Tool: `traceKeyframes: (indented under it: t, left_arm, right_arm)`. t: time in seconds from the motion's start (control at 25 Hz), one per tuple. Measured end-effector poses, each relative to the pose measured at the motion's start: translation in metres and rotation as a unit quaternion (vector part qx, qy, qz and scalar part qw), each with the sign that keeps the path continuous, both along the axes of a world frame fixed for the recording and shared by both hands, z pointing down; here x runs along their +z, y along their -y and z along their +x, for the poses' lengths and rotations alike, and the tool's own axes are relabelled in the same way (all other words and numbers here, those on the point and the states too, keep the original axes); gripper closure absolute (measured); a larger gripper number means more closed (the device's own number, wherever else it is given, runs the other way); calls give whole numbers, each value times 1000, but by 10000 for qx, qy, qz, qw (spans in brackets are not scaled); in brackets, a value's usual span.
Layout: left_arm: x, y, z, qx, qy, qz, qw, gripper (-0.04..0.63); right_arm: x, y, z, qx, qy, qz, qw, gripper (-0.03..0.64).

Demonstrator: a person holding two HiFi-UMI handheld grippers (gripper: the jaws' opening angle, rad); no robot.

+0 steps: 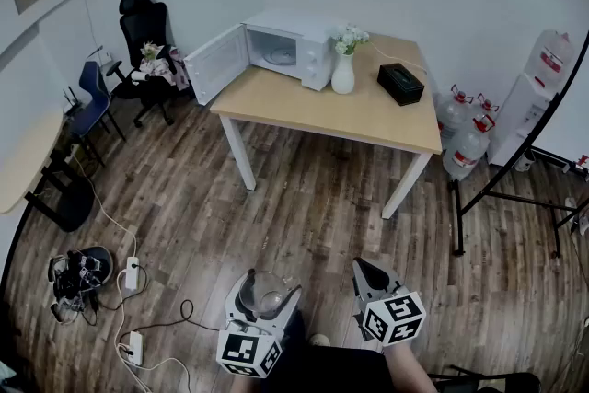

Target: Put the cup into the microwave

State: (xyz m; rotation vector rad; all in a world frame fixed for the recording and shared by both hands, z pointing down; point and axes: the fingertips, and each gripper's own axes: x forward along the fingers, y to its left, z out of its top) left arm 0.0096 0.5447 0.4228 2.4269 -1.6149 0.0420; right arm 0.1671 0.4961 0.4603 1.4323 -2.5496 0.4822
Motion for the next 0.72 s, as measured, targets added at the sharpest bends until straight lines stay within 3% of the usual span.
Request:
traceKeyframes:
  t: [0.72]
  left_arm:
    - [-4,-23,24,-85,127,0,9999,193]
  right_arm:
    - [0,-20,25,144,178,-116,9997,622]
